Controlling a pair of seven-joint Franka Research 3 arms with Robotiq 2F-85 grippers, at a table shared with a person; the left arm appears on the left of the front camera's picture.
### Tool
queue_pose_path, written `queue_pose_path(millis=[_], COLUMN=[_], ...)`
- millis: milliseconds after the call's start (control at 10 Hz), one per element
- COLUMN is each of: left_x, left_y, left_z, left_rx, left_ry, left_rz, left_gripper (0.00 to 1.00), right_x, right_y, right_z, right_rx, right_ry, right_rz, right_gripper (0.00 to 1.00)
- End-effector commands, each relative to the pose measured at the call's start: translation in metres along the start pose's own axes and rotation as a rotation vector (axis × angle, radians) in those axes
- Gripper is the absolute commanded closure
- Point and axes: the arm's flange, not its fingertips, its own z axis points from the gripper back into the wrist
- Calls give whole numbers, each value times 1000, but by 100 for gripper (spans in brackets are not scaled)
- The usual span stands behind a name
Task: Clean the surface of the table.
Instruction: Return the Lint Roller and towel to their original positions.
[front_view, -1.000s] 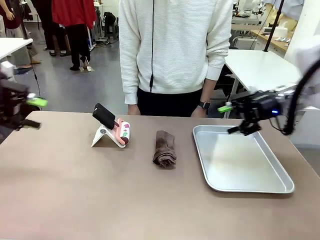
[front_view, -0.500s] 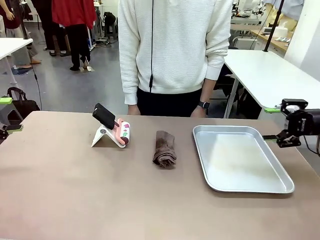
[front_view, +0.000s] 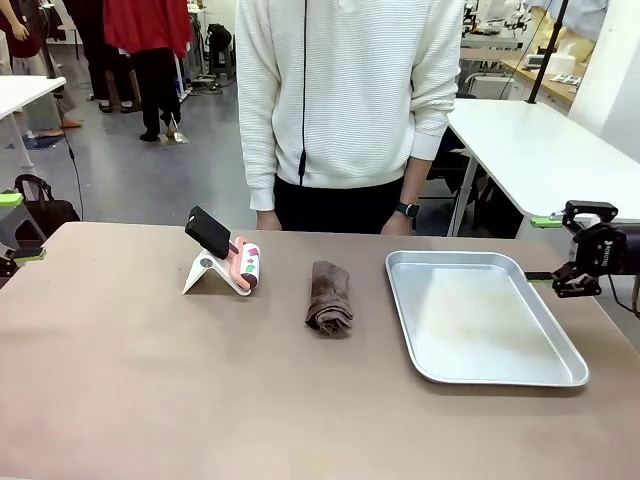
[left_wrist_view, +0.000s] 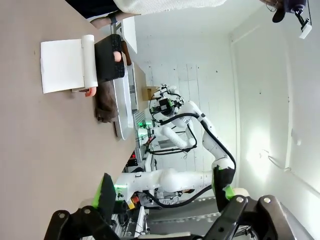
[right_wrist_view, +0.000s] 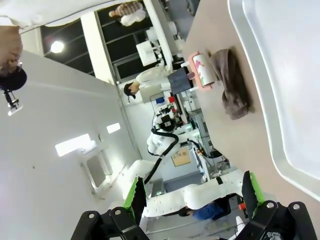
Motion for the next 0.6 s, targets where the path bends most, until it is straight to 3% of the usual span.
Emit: queue_pose_path(millis=[0,500], left_x=[-8,-8], left_y=[-3,-3], left_z=[-3,-3], left_rx=[10,10], left_ry=[-4,-4], left_rz=[-5,-5], left_gripper=[0,0], right_x=[1,1], right_y=[5,5], right_z=[1,1], right_rx=[-14,-14], right_ry=[20,20], right_rz=[5,5], right_gripper=[0,0])
